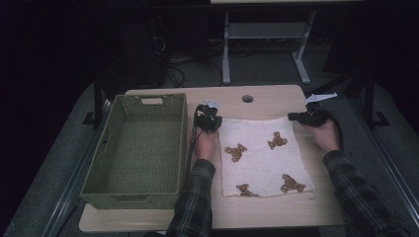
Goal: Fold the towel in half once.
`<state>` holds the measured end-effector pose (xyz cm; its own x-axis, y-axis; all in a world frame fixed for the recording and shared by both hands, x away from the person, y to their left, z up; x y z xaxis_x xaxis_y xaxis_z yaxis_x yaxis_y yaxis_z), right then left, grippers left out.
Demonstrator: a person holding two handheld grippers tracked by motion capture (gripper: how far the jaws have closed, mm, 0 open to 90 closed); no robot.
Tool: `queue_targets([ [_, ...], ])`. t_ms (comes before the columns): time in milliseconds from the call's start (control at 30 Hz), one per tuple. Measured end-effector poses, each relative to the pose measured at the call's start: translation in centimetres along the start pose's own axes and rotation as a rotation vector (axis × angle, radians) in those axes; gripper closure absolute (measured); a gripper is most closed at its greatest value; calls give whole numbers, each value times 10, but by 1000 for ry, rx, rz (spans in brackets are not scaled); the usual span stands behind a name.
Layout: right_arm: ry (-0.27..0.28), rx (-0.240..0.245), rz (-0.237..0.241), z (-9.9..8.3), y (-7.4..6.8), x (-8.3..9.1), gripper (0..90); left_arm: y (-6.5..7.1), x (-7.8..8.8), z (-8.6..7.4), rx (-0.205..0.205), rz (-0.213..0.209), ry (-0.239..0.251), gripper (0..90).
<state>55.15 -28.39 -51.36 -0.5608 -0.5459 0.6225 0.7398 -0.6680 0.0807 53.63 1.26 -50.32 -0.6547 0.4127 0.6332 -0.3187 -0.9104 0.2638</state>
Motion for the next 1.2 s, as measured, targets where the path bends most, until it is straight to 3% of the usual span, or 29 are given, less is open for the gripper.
queue_targets([
  [300,56,-4,11,7,-4,27,882,12,22,6,-10,-11,19,871],
  [633,75,11,20,-2,-16,54,882,24,46,-2,-37,-38,24,876],
  [967,113,30,32,-5,-40,79,882,34,71,-17,-52,-39,55,879],
  [1200,114,52,35,-16,-62,92,882,36,84,-35,-68,-55,37,880],
])
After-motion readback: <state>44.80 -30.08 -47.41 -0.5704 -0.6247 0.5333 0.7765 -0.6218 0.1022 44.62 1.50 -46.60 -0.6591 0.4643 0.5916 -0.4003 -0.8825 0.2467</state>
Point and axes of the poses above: each handheld gripper's, and its own axes: x roughly backward along the jaws, z roughly out of its top, y roughly to its right, the point moved 10 cm from there along -x, roughly forward along the jaws, and after that the axes turned 15 degrees about x, right-handed, at the moved point
